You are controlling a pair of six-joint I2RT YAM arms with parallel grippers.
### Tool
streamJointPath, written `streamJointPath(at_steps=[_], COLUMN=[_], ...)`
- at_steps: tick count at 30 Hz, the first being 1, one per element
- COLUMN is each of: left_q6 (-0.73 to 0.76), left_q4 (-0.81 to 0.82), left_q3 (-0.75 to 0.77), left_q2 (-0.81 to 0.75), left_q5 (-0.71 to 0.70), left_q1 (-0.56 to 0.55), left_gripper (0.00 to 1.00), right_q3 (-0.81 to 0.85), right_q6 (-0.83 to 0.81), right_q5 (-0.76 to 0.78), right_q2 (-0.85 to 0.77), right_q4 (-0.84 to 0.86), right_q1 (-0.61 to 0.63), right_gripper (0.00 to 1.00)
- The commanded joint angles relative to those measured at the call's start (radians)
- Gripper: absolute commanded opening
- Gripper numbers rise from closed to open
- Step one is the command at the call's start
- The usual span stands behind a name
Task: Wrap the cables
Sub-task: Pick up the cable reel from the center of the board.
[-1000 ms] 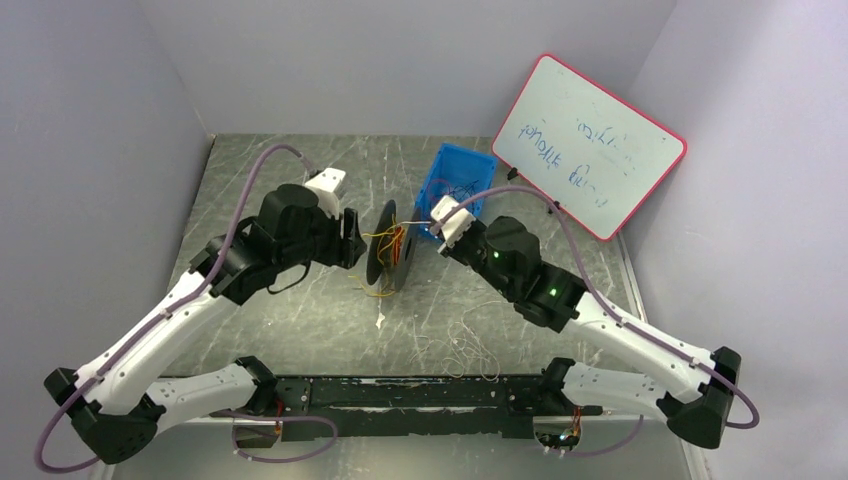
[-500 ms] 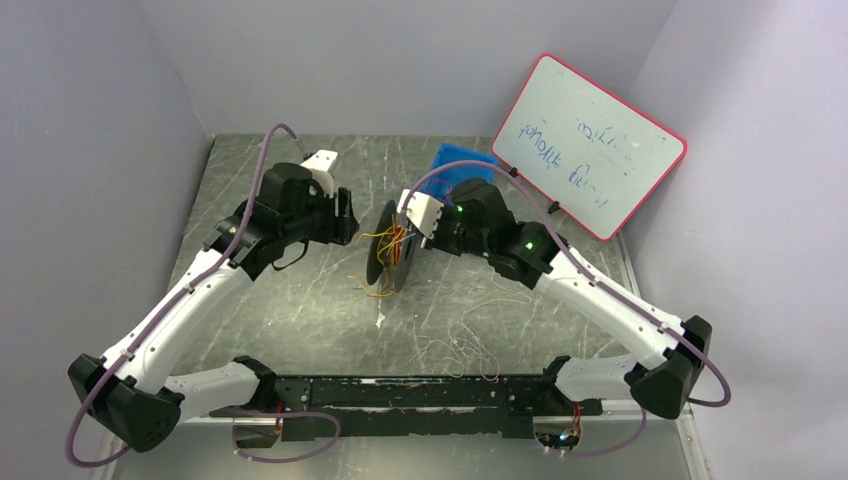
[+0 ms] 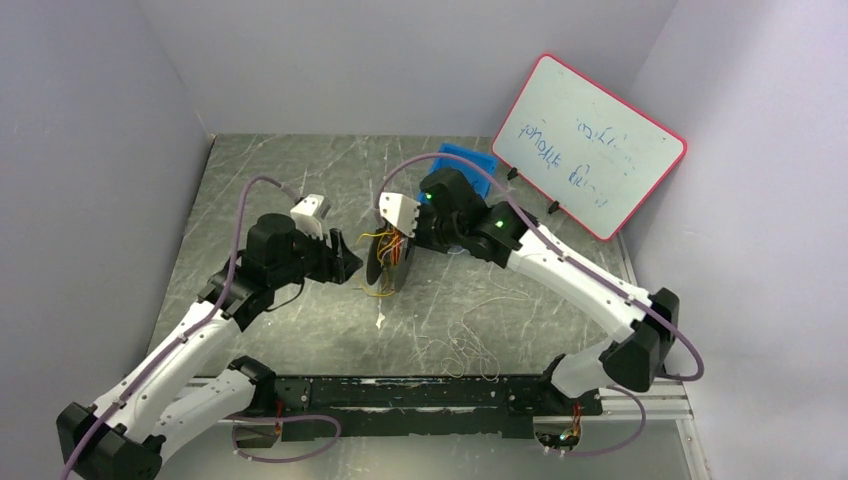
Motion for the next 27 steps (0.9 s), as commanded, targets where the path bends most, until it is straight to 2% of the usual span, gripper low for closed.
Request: streamJointPath(at_steps=[1, 13, 21, 27], left_q6=[-0.061, -0.129, -0.137, -0.087], left_q4=[0.194, 0.581, 0.734, 0.782], left_q3=[-0.091, -0.309, -0.388, -0.409], left_q2=[-0.023, 0.020, 0.011, 0.029], left_q5=[0.049, 0.071, 0.041, -0.014], left_q1=[0.005, 0.004, -0.005, -0.069], left_gripper=[0.66, 0.67, 0.65, 0.62], right_q3=[0.061, 0.143, 0.132, 0.149], right_q6=[0.012, 0.058, 0.133, 0.197], right_q5=[0.049, 0.050, 0.028, 0.017], right_q2=[0.064, 0.170, 0.192, 0.209], right_q4=[-0.061, -0.097, -0.092, -0.102], right_q1=[0.019, 0.034, 0.034, 0.034], right_gripper=[0.00, 0.00, 0.00, 0.00])
